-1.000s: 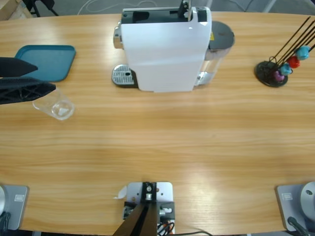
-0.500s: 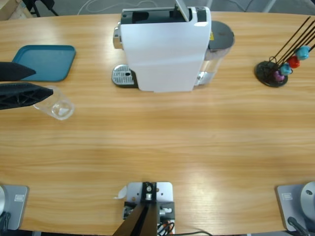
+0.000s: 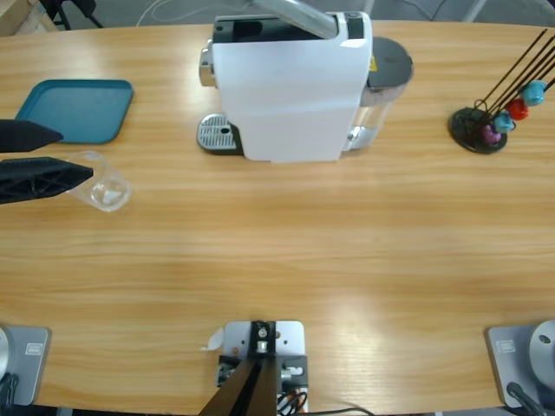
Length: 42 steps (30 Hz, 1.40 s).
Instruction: Pour coffee
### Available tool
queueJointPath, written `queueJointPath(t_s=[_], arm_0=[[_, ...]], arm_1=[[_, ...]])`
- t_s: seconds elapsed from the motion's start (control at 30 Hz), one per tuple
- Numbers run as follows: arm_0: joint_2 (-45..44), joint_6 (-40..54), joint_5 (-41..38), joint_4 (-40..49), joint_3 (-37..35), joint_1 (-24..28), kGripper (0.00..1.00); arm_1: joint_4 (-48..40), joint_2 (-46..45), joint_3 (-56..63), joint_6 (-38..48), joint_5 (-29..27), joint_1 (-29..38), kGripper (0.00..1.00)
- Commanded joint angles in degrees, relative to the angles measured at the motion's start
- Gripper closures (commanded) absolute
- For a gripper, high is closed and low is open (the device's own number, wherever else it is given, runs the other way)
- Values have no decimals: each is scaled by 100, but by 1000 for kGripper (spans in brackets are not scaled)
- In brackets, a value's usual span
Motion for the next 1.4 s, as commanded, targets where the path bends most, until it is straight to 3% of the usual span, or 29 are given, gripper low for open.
queueJointPath(t_s=[0.03, 0.47, 0.93, 1.0, 1.1, 1.17, 1.2, 1.4], arm_0=[[-195, -90, -23, 134, 206, -60, 9], [-106, -108, -23, 292, 20, -51, 9], [86, -108, -25, 292, -126, -46, 9], [96, -108, -23, 292, -137, -35, 9], [151, -108, -11, 280, -145, 7, 9], [156, -108, 86, 227, -158, 105, 2], [137, -108, 169, 213, -168, 202, 0], [-118, 28, 749, 472, -615, 777, 0]], arm_1=[[-3, 1000, 448, 154, 244, 371, 1000], [-609, 1659, 1429, 529, 429, 312, 1000], [-625, 1828, 2019, 819, 429, 257, 1000], [-655, 1675, 1993, 684, 292, 257, 1000], [-621, 1032, 1830, -283, 86, 257, 978], [-287, 376, 1367, -1074, 88, 257, 137], [-20, -46, 989, -1588, 81, 269, 20], [649, -1591, -127, -2401, 394, 310, 0]])
